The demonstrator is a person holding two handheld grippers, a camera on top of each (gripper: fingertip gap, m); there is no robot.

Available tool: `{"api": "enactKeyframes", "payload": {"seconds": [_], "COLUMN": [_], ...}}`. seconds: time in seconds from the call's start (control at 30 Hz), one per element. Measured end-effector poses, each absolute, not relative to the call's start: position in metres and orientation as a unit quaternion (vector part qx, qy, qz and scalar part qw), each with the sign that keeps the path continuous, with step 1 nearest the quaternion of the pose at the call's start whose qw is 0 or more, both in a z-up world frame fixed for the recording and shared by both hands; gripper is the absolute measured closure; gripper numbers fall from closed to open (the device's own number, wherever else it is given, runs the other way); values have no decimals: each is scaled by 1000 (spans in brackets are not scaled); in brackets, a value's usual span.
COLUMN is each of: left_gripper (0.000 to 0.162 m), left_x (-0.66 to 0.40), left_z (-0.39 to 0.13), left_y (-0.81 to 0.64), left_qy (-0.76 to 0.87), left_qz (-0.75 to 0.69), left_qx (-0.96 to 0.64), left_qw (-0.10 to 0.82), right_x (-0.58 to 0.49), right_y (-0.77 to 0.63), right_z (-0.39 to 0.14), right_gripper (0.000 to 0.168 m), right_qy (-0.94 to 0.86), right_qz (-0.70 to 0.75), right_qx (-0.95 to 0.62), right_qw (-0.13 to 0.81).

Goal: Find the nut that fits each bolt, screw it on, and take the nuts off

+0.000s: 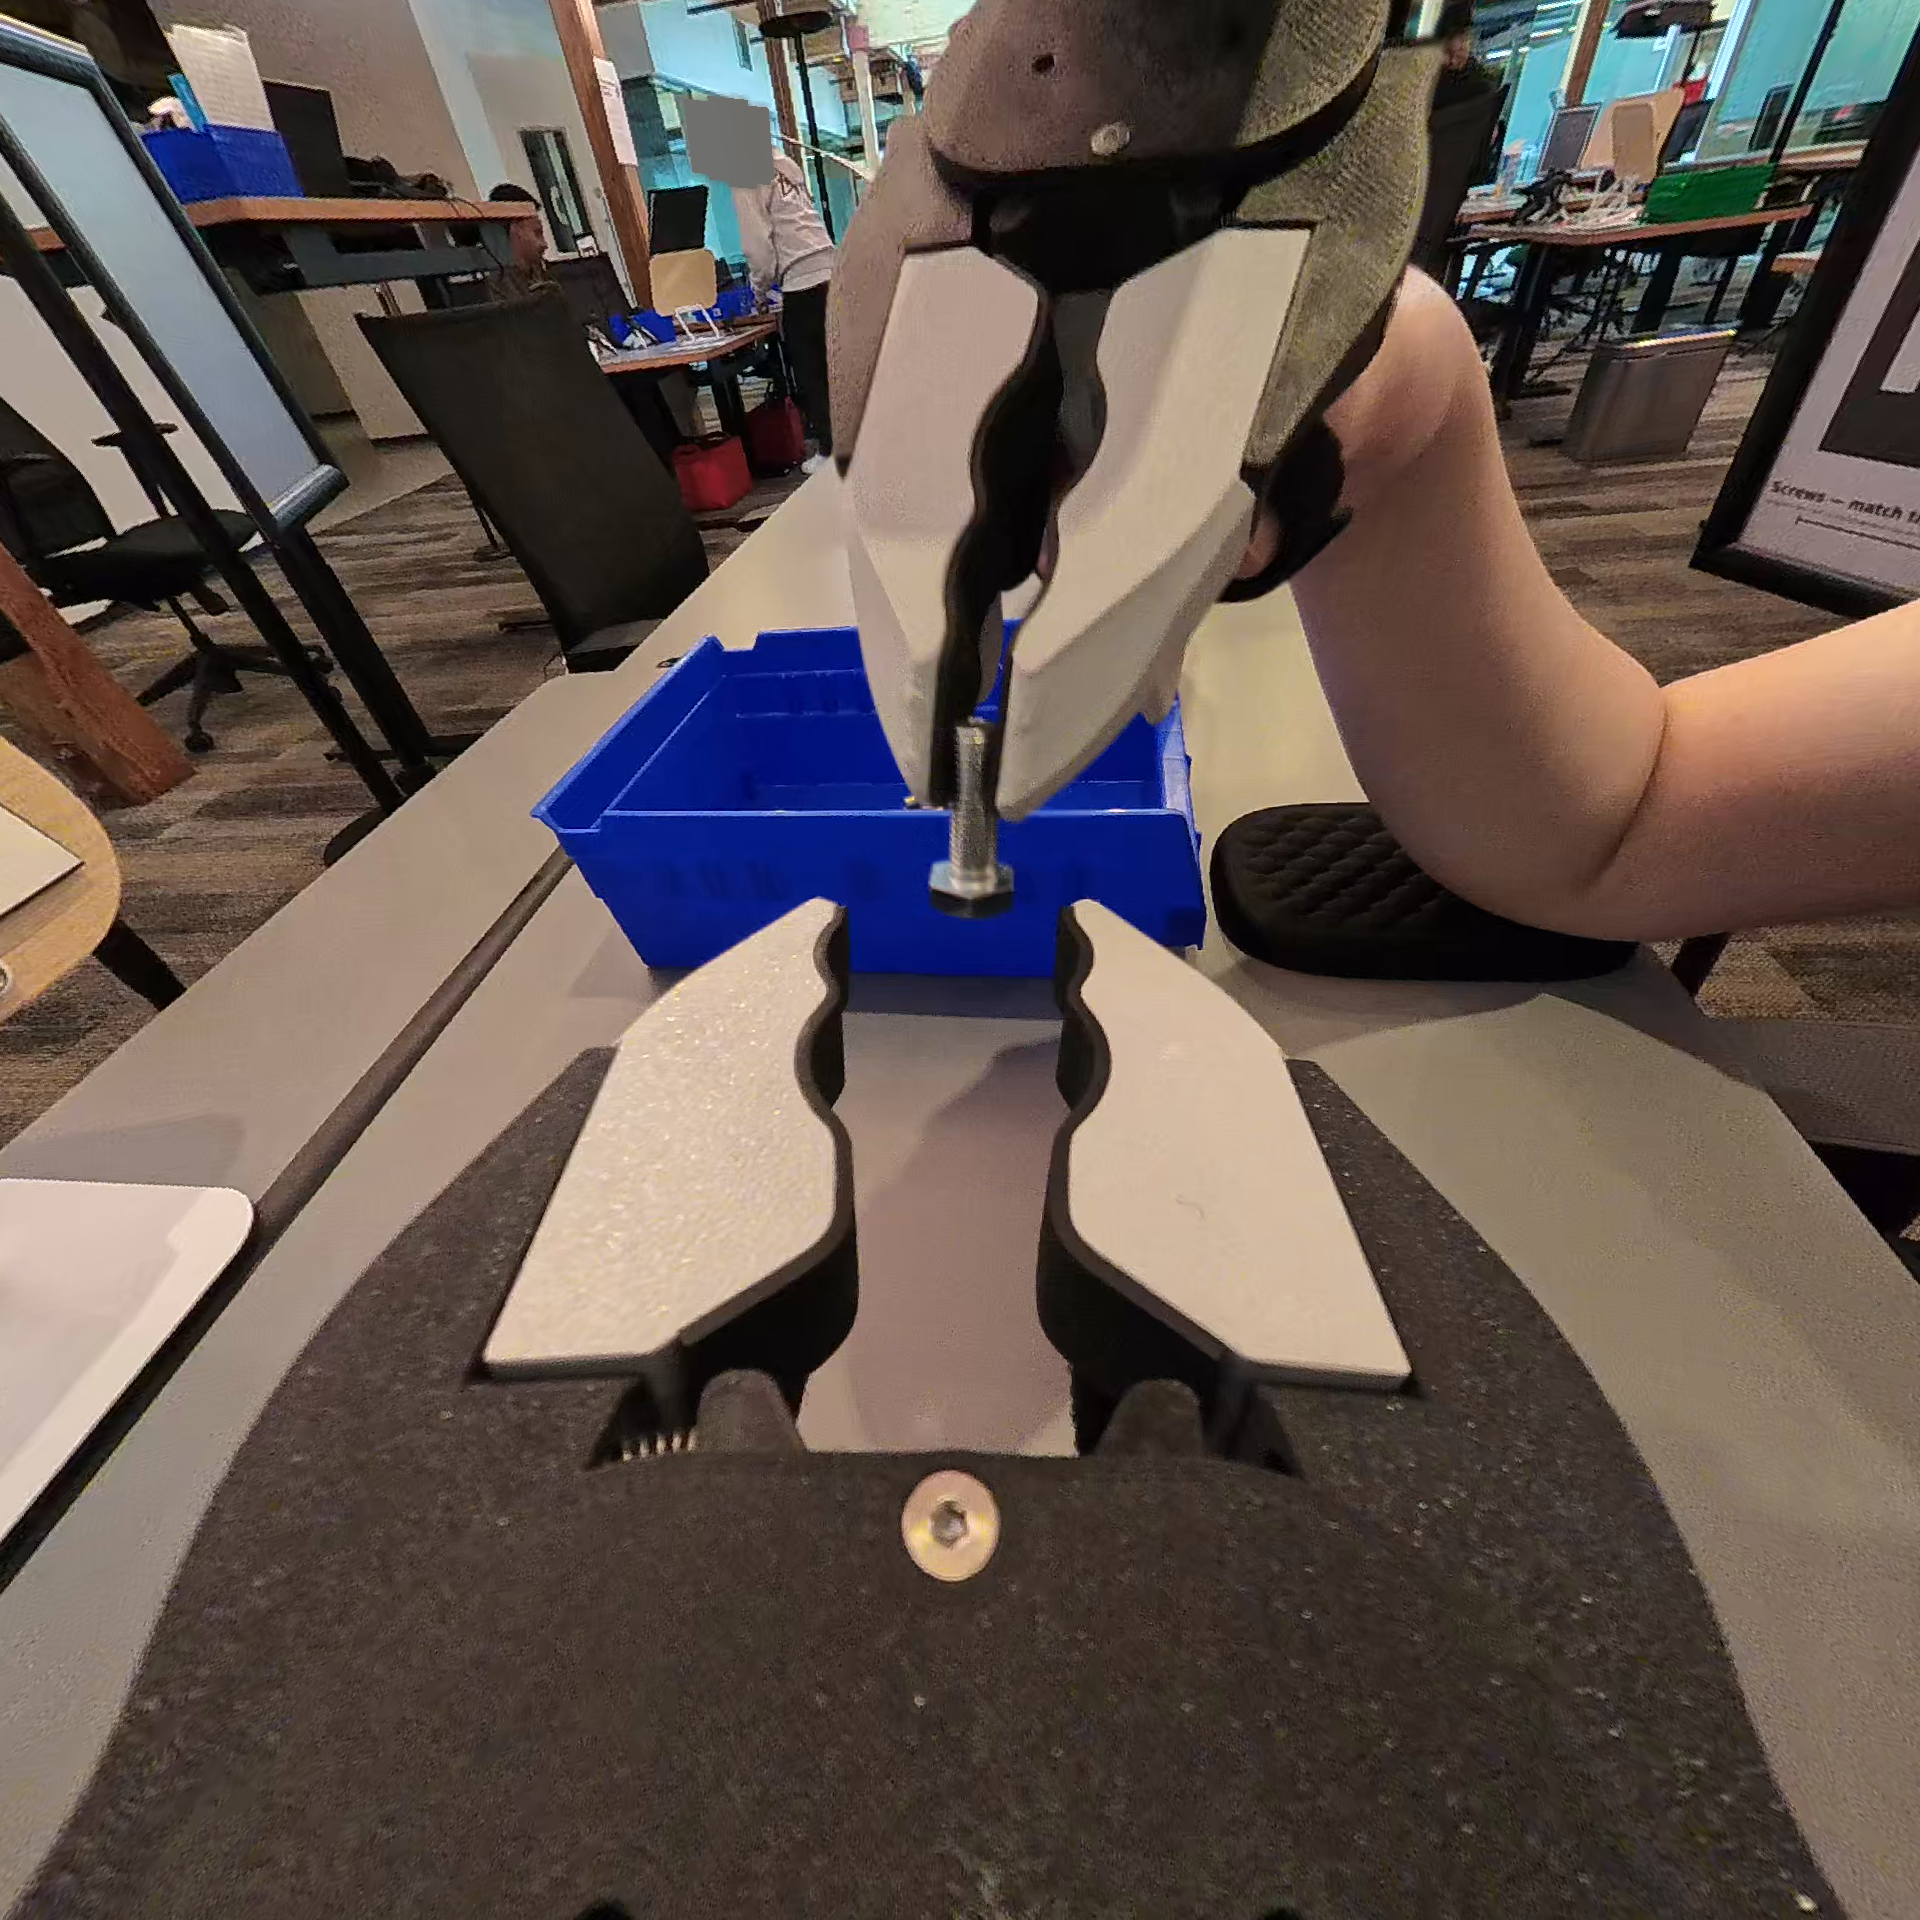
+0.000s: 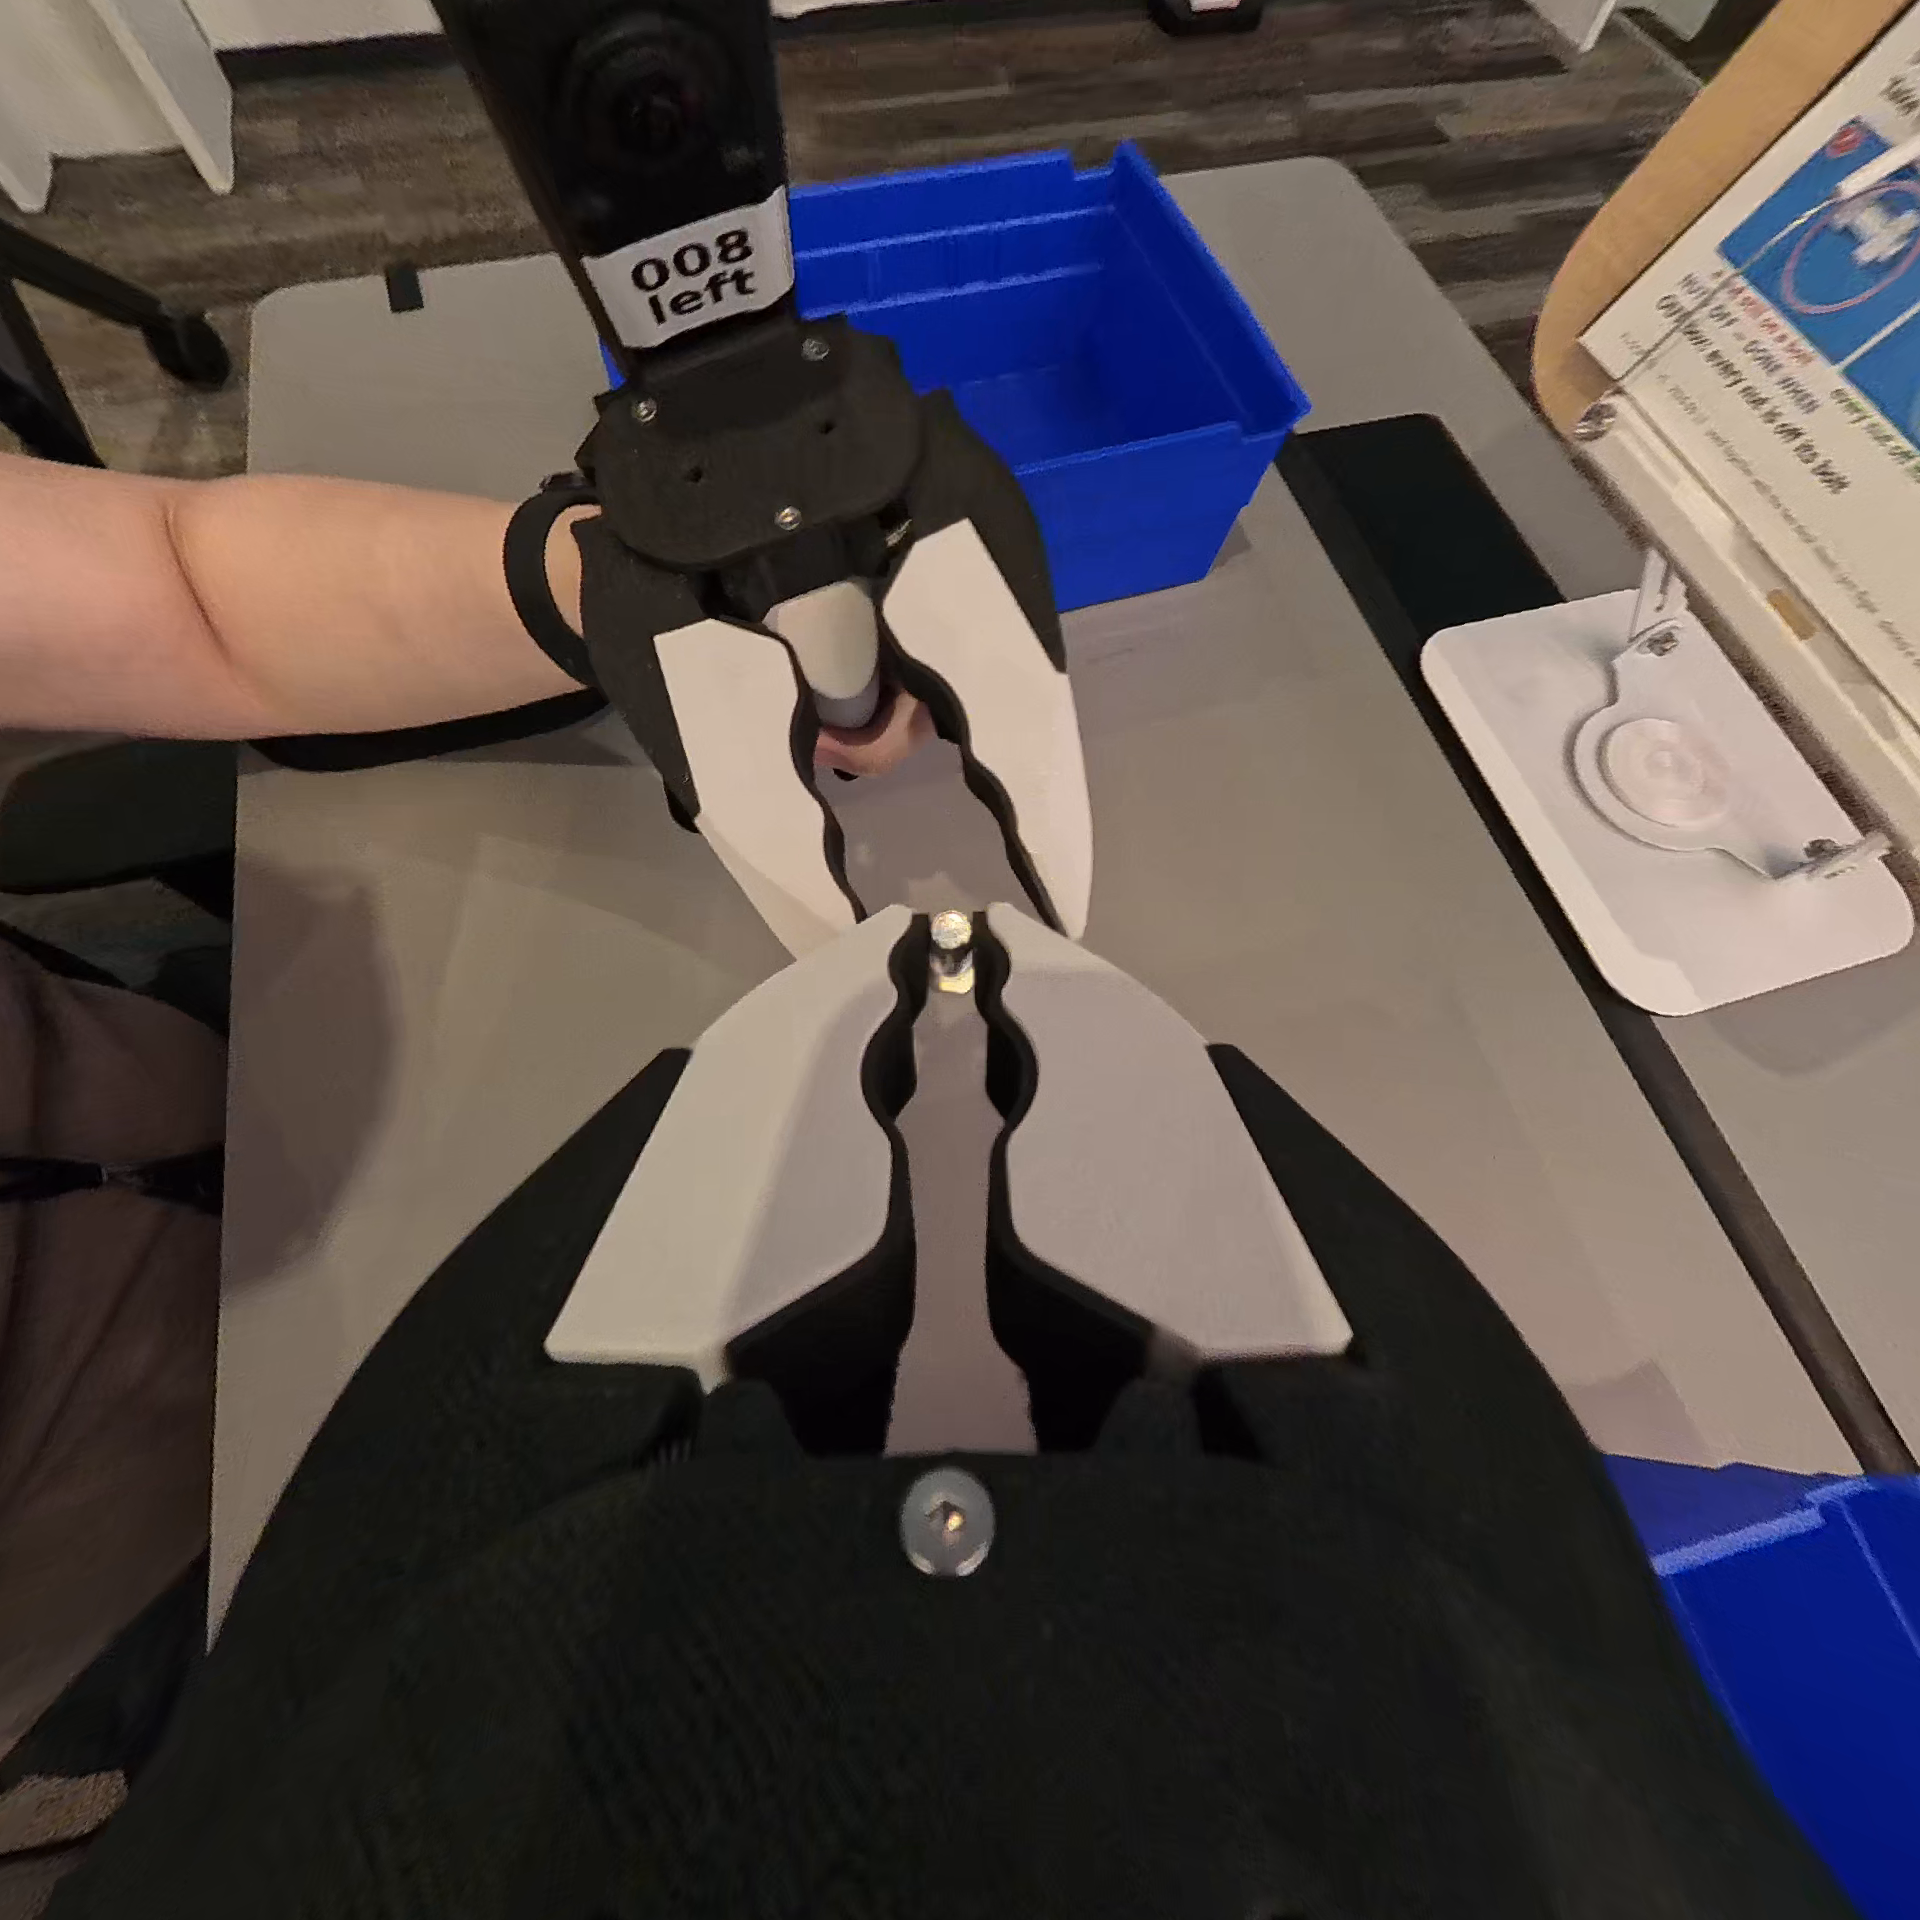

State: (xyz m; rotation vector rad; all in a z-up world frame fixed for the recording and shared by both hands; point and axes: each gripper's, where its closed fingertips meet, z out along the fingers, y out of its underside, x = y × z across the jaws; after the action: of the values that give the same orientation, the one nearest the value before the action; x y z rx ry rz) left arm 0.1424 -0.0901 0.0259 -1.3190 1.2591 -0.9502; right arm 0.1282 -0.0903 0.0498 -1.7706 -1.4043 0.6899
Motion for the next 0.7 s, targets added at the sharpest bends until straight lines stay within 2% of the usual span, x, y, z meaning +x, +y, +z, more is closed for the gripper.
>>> {"api": "enactKeyframes", "payload": {"seconds": [0.23,0.47,0.7], "left_gripper": [133,134,146], "left_x": [138,141,141], "left_z": [24,26,27], "left_y": [-87,-92,-95], "left_qy": [521,528,536], "left_qz": [-391,-388,-385], "left_qx": [-545,-539,-535], "left_qw": [528,529,528], "right_x": [125,120,118], "right_y": [-87,-90,-92], "right_z": [47,48,47], "right_gripper": [159,159,159], "right_qy": [-547,-551,-552], "right_qz": [265,275,278], "right_qx": [-694,-688,-688], "right_qw": [386,384,380]}}
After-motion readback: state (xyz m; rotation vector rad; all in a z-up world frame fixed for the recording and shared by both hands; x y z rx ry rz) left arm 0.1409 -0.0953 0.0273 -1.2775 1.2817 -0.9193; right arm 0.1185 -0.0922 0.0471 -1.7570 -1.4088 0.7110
